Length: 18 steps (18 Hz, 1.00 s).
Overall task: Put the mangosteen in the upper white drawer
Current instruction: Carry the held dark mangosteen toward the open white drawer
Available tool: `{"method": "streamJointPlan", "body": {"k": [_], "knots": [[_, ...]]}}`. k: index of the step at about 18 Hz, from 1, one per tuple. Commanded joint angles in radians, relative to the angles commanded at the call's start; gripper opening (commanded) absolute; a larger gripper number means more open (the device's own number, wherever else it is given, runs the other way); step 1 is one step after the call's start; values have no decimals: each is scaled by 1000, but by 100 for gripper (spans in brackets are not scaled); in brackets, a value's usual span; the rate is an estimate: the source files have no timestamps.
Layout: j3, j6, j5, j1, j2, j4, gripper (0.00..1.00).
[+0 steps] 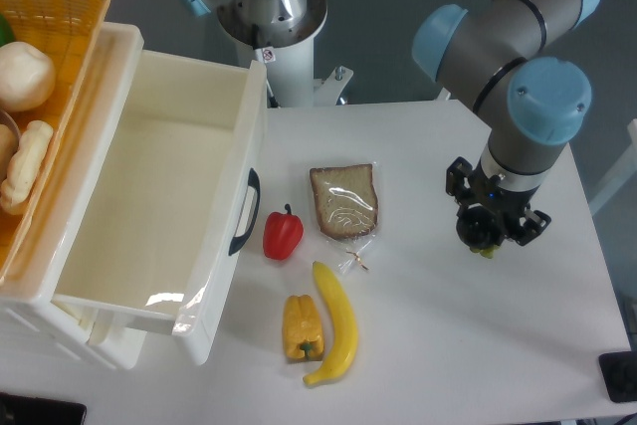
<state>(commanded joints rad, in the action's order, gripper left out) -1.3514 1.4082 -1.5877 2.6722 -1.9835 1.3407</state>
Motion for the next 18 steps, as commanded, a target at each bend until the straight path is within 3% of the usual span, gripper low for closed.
{"method": "streamJointPlan", "body": {"k": [7,18], "knots": [[-9,-34,54,-20,54,55,3],[-115,-165,281,-127,244,77,2]]}}
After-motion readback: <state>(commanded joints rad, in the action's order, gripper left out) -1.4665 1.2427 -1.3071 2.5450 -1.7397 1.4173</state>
